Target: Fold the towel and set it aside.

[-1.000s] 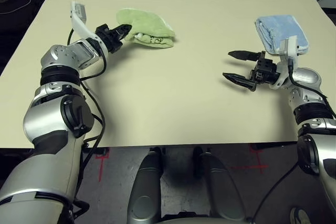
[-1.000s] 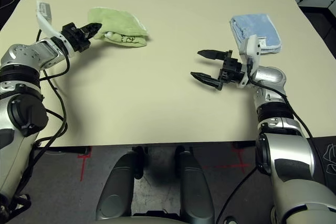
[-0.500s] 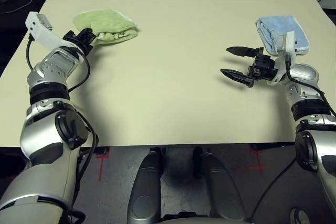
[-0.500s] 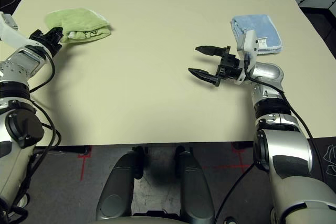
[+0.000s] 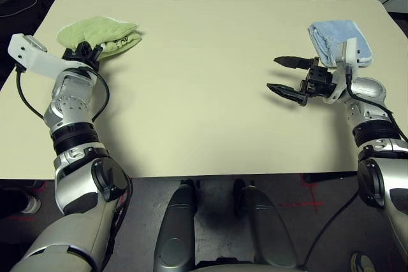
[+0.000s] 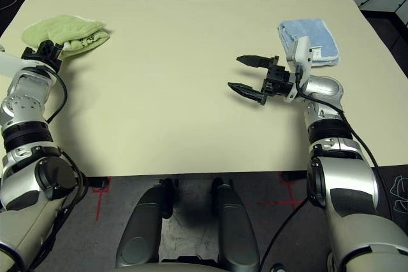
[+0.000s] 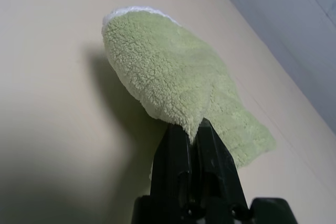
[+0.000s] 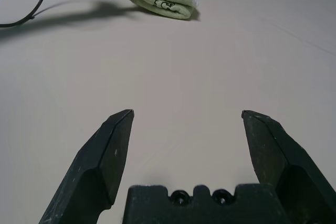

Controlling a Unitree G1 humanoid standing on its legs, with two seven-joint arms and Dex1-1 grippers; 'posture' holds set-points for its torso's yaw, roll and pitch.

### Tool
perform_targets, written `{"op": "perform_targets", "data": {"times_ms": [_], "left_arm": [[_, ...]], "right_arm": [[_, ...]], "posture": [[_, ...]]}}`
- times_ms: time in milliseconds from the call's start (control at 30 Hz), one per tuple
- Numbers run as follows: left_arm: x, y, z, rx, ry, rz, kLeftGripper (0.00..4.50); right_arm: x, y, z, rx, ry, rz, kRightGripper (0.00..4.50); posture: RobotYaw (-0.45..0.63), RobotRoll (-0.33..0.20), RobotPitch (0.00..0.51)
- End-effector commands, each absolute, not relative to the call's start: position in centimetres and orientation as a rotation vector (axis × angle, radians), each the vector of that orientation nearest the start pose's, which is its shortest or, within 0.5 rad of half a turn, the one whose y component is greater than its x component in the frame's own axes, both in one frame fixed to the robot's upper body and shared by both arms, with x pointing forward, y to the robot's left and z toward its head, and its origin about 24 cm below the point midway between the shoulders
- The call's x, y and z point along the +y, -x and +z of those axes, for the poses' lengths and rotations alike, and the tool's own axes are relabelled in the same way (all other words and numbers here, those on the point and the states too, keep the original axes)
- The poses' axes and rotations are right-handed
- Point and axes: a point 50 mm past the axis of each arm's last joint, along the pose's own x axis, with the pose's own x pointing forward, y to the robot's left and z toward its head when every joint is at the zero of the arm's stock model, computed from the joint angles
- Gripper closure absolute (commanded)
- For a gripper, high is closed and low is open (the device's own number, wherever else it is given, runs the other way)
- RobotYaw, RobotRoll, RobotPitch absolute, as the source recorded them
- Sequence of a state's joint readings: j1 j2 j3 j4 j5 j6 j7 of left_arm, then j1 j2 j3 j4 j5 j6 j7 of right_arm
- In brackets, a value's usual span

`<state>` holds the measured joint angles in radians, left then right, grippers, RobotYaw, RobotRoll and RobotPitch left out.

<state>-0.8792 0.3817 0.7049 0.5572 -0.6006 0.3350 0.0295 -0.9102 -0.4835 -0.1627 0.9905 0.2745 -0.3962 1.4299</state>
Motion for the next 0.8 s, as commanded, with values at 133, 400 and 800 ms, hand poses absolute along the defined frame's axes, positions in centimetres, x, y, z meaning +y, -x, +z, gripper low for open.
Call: {"op": "perform_targets", "data": {"times_ms": [133, 400, 800], "left_arm": [[31.2, -35.5, 18.9, -0.237, 0.772, 0.365, 4.49], [31.1, -35.5, 18.7, -0.217, 0.784, 0.378, 4.49], [30.1, -35.5, 18.7, -0.174, 0.813, 0.361, 4.49]], "right_arm": [[-21.6, -35.8, 17.0, -0.272, 0.315, 1.143, 0.0], [-21.6, -35.8, 17.1, -0.272, 0.316, 1.143, 0.0], [-21.4, -36.0, 17.3, -0.276, 0.318, 1.142, 0.0]], "posture": [[0.07, 0.0, 0.216], [0.07, 0.0, 0.217], [0.08, 0.0, 0.219]]}}
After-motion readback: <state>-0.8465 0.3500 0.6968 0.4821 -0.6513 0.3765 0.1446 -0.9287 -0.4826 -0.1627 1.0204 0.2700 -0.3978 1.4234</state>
